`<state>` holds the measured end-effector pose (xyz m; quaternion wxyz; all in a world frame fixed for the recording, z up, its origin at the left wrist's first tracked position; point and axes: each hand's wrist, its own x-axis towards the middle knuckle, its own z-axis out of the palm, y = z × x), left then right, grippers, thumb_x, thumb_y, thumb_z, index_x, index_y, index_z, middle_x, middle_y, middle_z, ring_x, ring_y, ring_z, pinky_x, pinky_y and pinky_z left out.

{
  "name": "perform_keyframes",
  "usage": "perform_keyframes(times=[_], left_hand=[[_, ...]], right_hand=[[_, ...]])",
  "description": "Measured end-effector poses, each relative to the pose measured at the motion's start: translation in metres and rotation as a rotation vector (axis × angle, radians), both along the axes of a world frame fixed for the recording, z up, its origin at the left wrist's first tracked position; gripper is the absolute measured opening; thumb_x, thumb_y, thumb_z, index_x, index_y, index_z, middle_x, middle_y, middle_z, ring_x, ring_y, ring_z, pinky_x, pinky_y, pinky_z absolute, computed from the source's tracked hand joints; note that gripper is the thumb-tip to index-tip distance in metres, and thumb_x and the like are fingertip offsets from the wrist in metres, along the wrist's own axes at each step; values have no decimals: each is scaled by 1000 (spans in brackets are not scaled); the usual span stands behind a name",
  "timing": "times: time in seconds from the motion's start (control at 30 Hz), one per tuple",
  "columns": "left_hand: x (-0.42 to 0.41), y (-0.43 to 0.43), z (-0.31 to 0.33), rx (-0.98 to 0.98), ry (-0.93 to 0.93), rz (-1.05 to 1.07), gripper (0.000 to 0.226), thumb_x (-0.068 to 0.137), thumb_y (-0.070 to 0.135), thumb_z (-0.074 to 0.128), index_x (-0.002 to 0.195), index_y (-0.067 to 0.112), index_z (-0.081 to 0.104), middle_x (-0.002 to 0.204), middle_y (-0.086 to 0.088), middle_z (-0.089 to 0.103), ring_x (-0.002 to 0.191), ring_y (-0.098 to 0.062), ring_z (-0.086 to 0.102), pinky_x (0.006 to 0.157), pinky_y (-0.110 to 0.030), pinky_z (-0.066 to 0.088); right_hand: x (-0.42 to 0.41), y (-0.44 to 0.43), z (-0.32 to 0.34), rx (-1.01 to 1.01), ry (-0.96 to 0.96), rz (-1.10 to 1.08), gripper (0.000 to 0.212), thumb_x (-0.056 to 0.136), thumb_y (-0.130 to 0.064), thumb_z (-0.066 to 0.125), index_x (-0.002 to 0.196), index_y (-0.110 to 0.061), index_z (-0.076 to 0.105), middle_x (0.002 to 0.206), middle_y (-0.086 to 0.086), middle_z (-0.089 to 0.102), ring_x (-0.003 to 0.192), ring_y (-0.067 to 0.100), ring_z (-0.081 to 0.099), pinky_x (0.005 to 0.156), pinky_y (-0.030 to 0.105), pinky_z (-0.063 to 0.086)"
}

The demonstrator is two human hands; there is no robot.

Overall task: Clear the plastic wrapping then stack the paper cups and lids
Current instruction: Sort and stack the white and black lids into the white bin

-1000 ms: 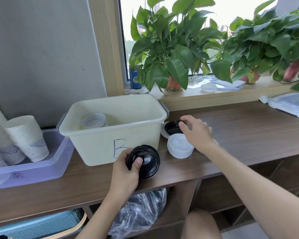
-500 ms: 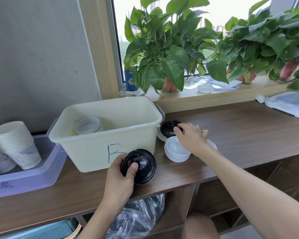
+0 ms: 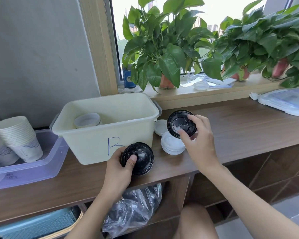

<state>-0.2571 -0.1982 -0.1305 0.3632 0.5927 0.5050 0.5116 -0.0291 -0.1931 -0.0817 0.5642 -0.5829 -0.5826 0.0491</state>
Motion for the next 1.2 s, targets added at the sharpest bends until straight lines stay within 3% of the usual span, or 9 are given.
perform_keyframes(times=[0.17,0.37,0.47,0.57,0.67,0.73,0.9,1.0,1.2], left_hand=[[-13,-9,5,-45,-12,-55,43,86,39,65,121,13,63,111,2,73,109,-13,66,102,-39,49],[-42,-18,6,-49,-24,-77,28,93,27,65,116,12,67,106,1,76,104,-14,69,95,-33,54],[-56,-21,6,-20,-41,-50,23,91,15,65,114,13,67,102,2,76,100,-12,70,82,-17,53],[-62,-23,6,3,-61,-62,25,88,19,66,113,15,67,103,4,76,99,-9,70,81,-16,52],[-62,-22,5,23,-111,-56,30,85,29,66,113,16,67,104,3,75,101,-10,69,83,-18,52],[-61,-20,3,35,-124,-64,29,88,32,67,114,18,67,106,3,75,103,-10,68,85,-19,51],[-61,-17,1,61,-177,-64,29,93,27,62,119,15,64,111,2,73,107,-9,66,89,-17,50],[-60,-18,2,109,-154,-59,25,97,26,53,120,16,59,112,10,70,107,-1,63,88,-11,46],[-61,-19,1,132,-46,-88,27,101,28,43,125,21,52,114,17,65,112,1,58,92,-9,40]], right_hand=[[-28,-43,-18,-56,-45,186,52,82,-17,74,130,-13,54,126,-7,43,118,-12,39,98,3,28],[-59,-47,-47,-179,-4,297,65,79,-21,78,136,-15,48,130,-11,37,122,-20,28,100,-2,21],[-72,-42,-53,-214,11,322,66,80,-24,76,138,-20,45,133,-14,35,124,-16,28,104,0,21],[-86,-36,-54,-207,-24,399,67,79,-20,77,137,-27,44,133,-15,35,126,-17,28,105,0,19],[-97,-27,-54,-198,-43,486,68,78,-13,77,137,-26,47,137,-15,35,133,-5,32,112,22,32],[-102,-22,-54,-190,-49,539,68,78,-9,75,138,-24,48,138,-20,34,135,3,36,107,35,43],[-111,-18,-53,-191,45,645,68,73,-13,75,130,-36,46,136,-31,31,132,5,41,95,24,51],[-114,-16,-55,-239,164,714,68,75,-6,73,133,-29,46,138,-27,32,131,6,43,96,24,50],[-123,-17,-50,-302,277,729,74,69,-38,72,136,-20,48,141,-17,35,133,0,39,104,34,47]])
